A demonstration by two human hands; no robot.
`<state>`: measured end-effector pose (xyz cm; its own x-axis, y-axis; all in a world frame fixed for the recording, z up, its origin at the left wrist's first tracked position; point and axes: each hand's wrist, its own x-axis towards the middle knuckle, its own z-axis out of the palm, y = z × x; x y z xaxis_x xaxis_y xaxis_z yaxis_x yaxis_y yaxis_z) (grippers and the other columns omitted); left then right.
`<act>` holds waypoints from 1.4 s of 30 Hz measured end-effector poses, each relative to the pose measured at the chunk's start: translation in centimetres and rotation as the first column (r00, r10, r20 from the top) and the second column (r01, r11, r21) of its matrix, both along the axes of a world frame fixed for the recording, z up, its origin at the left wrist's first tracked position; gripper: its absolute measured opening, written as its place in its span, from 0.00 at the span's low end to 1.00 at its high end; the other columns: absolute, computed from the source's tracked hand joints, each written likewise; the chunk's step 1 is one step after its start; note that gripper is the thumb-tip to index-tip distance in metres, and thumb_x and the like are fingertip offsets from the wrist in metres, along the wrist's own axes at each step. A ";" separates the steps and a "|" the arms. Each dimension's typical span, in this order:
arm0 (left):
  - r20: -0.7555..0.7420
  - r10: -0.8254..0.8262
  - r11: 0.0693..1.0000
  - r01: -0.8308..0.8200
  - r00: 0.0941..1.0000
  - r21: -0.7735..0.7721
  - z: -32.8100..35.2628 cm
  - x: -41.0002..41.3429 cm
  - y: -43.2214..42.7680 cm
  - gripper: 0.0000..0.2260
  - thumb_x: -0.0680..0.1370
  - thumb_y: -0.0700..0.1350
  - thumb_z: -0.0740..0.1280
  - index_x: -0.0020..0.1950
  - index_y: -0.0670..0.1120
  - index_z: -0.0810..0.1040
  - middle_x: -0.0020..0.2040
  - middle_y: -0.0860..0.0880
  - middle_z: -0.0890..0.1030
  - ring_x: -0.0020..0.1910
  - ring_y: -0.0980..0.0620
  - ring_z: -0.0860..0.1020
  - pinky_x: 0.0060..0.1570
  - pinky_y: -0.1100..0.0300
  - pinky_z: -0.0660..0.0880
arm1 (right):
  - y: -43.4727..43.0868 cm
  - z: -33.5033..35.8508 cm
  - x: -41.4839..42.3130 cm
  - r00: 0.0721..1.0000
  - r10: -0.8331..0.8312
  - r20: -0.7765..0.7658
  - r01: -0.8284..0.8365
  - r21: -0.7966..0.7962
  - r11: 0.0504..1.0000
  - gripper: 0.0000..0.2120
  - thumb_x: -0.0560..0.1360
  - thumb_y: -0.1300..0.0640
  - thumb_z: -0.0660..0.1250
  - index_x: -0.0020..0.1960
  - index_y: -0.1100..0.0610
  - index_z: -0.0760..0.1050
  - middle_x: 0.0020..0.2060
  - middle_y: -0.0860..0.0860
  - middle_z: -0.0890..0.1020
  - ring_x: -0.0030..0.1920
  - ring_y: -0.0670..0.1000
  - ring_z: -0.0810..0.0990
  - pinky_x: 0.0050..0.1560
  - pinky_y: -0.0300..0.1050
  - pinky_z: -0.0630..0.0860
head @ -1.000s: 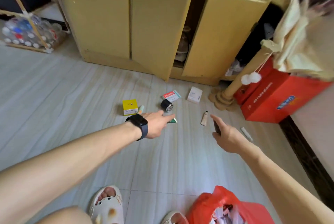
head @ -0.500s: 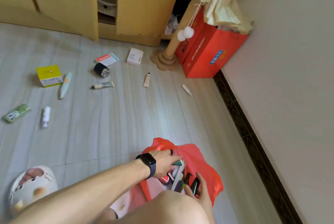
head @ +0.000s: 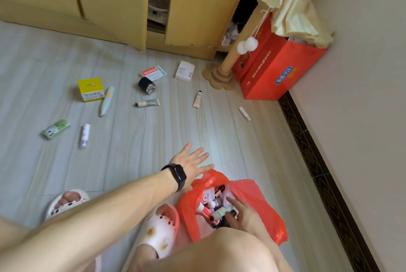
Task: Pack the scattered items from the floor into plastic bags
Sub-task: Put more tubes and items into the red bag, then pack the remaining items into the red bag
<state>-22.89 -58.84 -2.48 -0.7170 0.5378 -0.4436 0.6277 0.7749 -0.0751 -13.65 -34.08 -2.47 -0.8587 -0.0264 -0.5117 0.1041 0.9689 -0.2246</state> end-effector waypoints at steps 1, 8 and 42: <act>-0.050 0.032 0.999 -0.031 0.998 0.016 2.0 -0.8 -1.0 0.41 0.76 0.61 0.64 0.80 0.57 0.41 0.80 0.47 0.41 0.79 0.45 0.39 0.71 0.36 0.35 | -1.2 1.6 -1.2 1.000 0.017 0.004 -0.017 -0.015 1.000 0.23 0.74 0.43 0.63 0.69 0.36 0.71 0.69 0.51 0.74 0.64 0.50 0.77 0.57 0.36 0.70; -0.262 0.222 0.957 -0.262 0.939 -0.128 11.4 -5.4 -12.5 0.38 0.77 0.62 0.62 0.80 0.57 0.43 0.80 0.46 0.43 0.79 0.43 0.41 0.72 0.34 0.39 | -10.8 10.9 -10.1 0.896 0.421 -0.145 -0.407 0.112 0.906 0.23 0.80 0.44 0.59 0.75 0.41 0.64 0.77 0.50 0.63 0.76 0.52 0.61 0.71 0.49 0.66; 0.087 0.892 0.434 -0.894 0.444 0.114 -17.9 -3.8 -40.0 0.30 0.83 0.50 0.55 0.79 0.60 0.41 0.71 0.44 0.59 0.63 0.43 0.66 0.61 0.51 0.70 | -48.7 -18.3 -16.9 0.930 0.368 -0.016 -0.367 -0.127 0.922 0.29 0.82 0.45 0.54 0.78 0.50 0.46 0.59 0.53 0.68 0.53 0.56 0.77 0.44 0.49 0.77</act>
<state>-26.65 -98.80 -20.37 -0.8273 -0.3493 -0.4399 -0.4188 0.9055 0.0686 -30.51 -82.75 -20.82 -0.7722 -0.4035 -0.4908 -0.2511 0.9034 -0.3477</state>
